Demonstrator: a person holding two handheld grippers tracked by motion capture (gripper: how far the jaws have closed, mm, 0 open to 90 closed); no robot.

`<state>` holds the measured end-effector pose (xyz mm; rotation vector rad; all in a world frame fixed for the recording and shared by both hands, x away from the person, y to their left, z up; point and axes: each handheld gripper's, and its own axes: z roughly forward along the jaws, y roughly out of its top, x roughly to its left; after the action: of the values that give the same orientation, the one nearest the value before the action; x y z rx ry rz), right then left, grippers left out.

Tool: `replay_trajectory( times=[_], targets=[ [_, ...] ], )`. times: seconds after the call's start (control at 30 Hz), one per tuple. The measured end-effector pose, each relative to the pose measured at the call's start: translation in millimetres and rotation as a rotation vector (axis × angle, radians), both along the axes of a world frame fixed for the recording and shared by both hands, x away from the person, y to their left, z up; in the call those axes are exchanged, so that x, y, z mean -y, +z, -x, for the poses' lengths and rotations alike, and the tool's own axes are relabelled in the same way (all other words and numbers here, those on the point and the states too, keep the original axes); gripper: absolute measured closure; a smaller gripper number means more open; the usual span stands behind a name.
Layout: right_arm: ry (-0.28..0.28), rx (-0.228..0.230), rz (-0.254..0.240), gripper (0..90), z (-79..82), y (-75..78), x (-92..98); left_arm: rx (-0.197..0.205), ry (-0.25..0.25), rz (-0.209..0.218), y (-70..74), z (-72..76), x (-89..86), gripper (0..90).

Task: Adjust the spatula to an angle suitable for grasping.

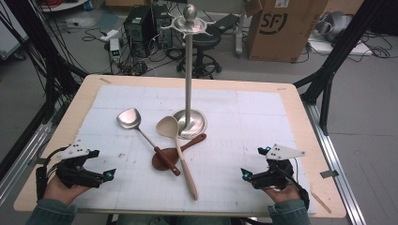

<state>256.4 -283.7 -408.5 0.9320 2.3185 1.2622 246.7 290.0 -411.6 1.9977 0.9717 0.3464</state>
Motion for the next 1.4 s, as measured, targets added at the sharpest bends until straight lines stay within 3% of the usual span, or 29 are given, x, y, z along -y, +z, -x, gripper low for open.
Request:
replay_trajectory(
  times=[0.33, 0.73, 0.87, 1.07, 1.4],
  targets=[
    [0.010, 0.004, 0.003, 0.2, 0.1, 0.5, -2.9, 0.001, -0.009, 0.006, 1.1, 1.1, 1.2, 1.6],
    [0.028, 0.012, -0.002, 0.2, 0.4, 1.3, -6.1, 0.002, -0.055, 0.005, 4.7, -0.5, 7.0, 1.8],
    [0.035, 0.013, -0.011, 0.2, 0.9, 1.9, -6.0, 0.000, -0.093, -0.008, 6.6, -3.5, 11.7, 1.8],
    [0.038, 0.008, -0.022, 0.2, 0.4, 1.9, -6.4, 0.008, -0.106, -0.012, 9.3, -8.8, 17.2, 1.8],
    [0.049, 0.021, -0.031, 0.2, 1.6, 2.5, -6.8, -0.003, -0.169, -0.035, 13.7, -23.0, 35.6, 3.9]
  ],
)
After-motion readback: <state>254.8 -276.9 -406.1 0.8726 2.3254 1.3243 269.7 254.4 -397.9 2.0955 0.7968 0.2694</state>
